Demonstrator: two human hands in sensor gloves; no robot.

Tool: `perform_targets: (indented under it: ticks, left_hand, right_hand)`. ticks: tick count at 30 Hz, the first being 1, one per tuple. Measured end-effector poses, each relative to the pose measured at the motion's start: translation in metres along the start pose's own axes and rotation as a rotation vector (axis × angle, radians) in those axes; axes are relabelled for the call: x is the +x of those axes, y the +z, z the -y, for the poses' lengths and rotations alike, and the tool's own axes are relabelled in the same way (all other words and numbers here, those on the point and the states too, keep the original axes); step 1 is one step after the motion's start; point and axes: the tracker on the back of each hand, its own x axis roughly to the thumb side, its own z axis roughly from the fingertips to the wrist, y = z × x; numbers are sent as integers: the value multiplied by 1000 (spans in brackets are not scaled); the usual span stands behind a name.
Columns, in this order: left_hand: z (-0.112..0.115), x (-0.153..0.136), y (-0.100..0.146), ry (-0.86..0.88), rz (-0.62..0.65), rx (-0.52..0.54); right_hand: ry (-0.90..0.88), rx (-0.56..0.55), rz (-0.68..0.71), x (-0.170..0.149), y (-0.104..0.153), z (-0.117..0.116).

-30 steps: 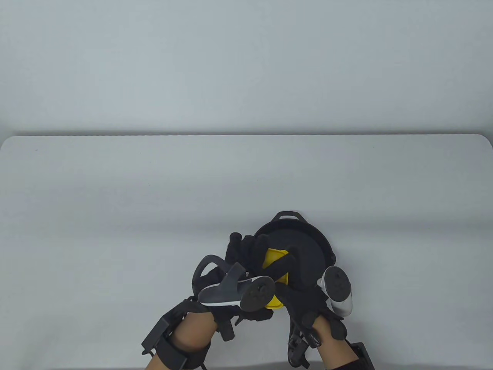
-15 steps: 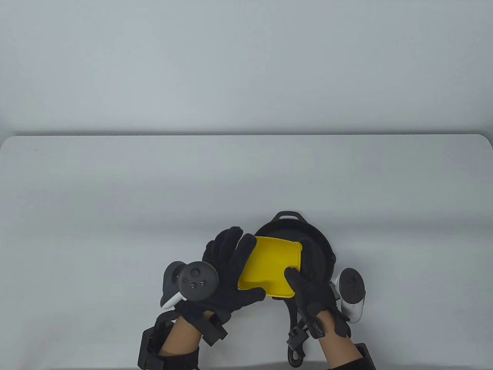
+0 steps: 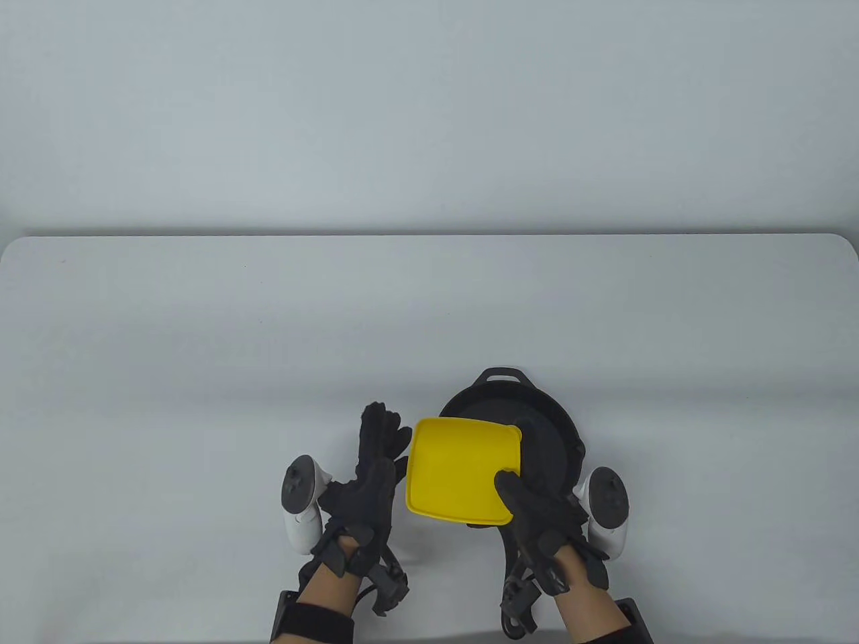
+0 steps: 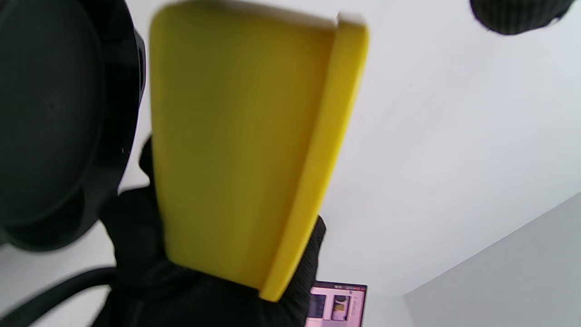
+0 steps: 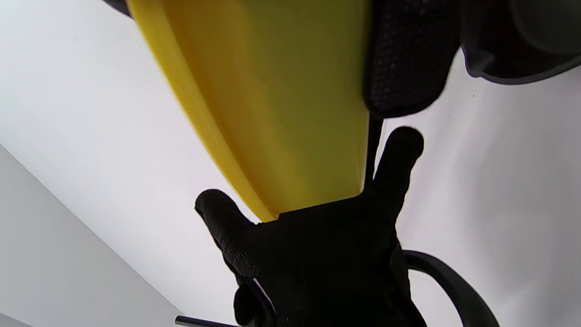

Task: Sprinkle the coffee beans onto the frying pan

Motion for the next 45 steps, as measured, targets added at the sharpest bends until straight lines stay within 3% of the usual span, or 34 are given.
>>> perform_targets:
  ticks: [4,7,11,18,22,34,38,40,42,45]
  left_hand:
    - [13,-9,-3,80,-26,-36]
    - [11,-14,-3,56,-29,-42]
    - [11,-19,-1,68,-43,-43]
    - [11,-24,1,138,-59,-10]
    - [10,-31,4,196,-107,26]
    - [26,-34,-1,354,-189,-40]
    - [23,-33,-5,349,-227,-84]
    - [21,-30,-6,327,-215,-54]
    - [19,-27,-5,325,-216,-14]
    - [13,-25,2,229,-252,46]
  right_hand:
    - [-51,25,-5,-2,-1,-5]
    - [-55,35,-17,-5,-1,-3]
    - [37,35,-22,-4,-2,-4]
    - [17,71,5,-1,-3,-5]
    - [95,57,45,5,-3,-2]
    - [-33,27,141,11,-2,13]
    - [-60,-50,83,14,-5,11]
    - [-44,-74,60,20,-9,16]
    - [-73,-151,90,32,-16,31]
    - [-141,-309,214,57,-18,75]
